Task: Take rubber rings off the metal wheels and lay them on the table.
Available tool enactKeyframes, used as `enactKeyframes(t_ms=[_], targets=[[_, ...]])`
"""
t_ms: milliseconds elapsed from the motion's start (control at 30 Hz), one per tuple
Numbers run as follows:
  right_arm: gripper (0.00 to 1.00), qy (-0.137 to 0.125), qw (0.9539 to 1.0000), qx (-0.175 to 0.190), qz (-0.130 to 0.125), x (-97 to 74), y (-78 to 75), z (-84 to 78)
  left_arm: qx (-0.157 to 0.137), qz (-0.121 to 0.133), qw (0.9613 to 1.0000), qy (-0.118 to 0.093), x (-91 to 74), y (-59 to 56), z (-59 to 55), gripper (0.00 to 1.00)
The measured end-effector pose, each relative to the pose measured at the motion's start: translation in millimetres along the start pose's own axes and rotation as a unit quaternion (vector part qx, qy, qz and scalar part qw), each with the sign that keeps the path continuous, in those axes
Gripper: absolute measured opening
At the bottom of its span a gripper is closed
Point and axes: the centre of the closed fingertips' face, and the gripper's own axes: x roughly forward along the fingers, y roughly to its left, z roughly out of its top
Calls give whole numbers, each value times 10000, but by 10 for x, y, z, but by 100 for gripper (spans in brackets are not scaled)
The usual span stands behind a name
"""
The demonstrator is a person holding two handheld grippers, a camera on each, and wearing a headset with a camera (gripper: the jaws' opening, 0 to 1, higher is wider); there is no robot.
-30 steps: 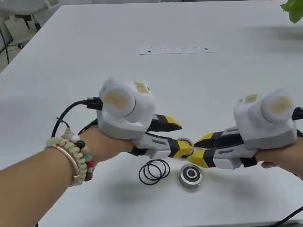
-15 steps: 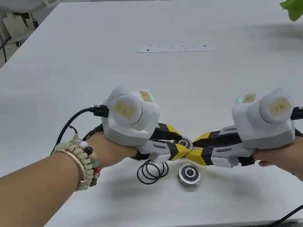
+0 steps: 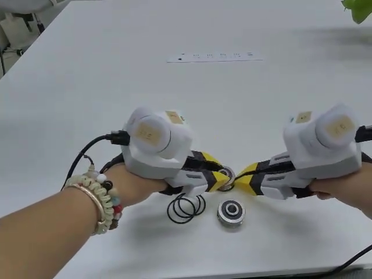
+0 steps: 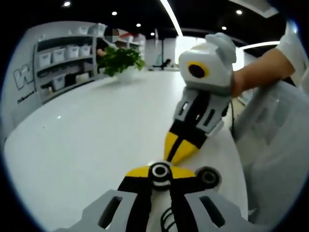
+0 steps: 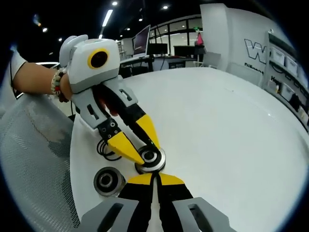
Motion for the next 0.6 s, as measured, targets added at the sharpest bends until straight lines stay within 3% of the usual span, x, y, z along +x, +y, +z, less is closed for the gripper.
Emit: enactKeyframes(t_ms=[100, 200, 267, 333, 433, 600], targets=[[0, -75, 9997, 192, -153, 0, -80, 20, -26, -11, 10000, -17, -12, 7, -4, 14], [0, -202, 9974, 691, -98, -19, -75, 46, -42, 0, 10000, -35, -18, 0, -4, 14], [0, -319, 9966, 746, -109, -47, -121, 83, -39, 2, 10000, -31, -13, 3, -3, 14], [0, -585, 9922, 1099, -5, -77, -101, 187, -79, 10, 10000, -34, -13, 7, -4, 14], [0, -479, 9929, 1085, -50, -78, -76, 164, -95, 11, 9999, -41, -13, 11, -6, 14], [0, -450, 9908, 1272, -64, -81, -31, 199, 144, 76, 9999, 5, -5, 0, -13, 13]])
